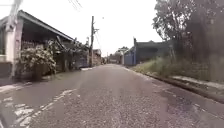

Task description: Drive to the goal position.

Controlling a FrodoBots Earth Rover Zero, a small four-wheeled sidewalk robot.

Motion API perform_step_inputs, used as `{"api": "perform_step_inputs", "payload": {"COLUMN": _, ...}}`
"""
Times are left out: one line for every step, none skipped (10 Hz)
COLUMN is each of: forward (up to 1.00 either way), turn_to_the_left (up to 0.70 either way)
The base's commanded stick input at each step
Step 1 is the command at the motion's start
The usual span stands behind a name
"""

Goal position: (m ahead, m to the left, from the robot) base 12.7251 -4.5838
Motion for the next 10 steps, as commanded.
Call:
{"api": "perform_step_inputs", "payload": {"forward": 0.7, "turn_to_the_left": 0.0}}
{"api": "perform_step_inputs", "payload": {"forward": 0.7, "turn_to_the_left": 0.0}}
{"api": "perform_step_inputs", "payload": {"forward": 0.7, "turn_to_the_left": 0.0}}
{"api": "perform_step_inputs", "payload": {"forward": 0.7, "turn_to_the_left": 0.0}}
{"api": "perform_step_inputs", "payload": {"forward": 0.7, "turn_to_the_left": 0.0}}
{"api": "perform_step_inputs", "payload": {"forward": 0.7, "turn_to_the_left": 0.0}}
{"api": "perform_step_inputs", "payload": {"forward": 0.7, "turn_to_the_left": 0.0}}
{"api": "perform_step_inputs", "payload": {"forward": 0.7, "turn_to_the_left": 0.0}}
{"api": "perform_step_inputs", "payload": {"forward": 0.7, "turn_to_the_left": 0.0}}
{"api": "perform_step_inputs", "payload": {"forward": 0.7, "turn_to_the_left": 0.0}}
